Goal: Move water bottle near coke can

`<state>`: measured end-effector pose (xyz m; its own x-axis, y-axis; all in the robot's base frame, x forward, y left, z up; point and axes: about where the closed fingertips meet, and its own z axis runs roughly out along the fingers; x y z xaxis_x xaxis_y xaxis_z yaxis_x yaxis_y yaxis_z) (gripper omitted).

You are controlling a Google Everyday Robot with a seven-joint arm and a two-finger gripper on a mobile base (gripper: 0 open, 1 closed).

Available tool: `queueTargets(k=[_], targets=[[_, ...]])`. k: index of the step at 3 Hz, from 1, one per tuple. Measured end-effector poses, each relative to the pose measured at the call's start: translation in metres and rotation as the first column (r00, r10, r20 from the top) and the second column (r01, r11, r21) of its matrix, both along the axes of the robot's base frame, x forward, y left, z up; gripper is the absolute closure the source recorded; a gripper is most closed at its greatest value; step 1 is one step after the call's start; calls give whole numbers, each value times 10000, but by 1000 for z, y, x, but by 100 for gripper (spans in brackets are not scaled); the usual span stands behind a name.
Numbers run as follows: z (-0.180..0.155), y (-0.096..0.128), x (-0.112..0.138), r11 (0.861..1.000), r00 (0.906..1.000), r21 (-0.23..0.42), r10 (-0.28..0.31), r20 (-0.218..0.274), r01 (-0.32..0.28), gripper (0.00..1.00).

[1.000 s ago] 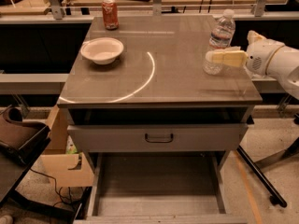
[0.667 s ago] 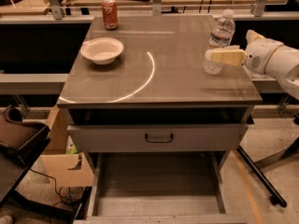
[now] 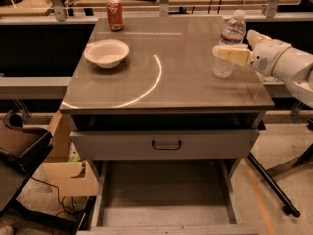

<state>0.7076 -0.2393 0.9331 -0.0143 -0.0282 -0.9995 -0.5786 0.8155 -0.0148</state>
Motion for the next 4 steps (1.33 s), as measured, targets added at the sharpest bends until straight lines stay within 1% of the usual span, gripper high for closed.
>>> queueTargets(k=[1,3,4], targets=[[1,3,5,9999,10000,128,21,88,-22,38],[1,9,6,9998,9999,138,106,92,-108,85],[1,12,6,9998,9998,142,149,94,-151,100]])
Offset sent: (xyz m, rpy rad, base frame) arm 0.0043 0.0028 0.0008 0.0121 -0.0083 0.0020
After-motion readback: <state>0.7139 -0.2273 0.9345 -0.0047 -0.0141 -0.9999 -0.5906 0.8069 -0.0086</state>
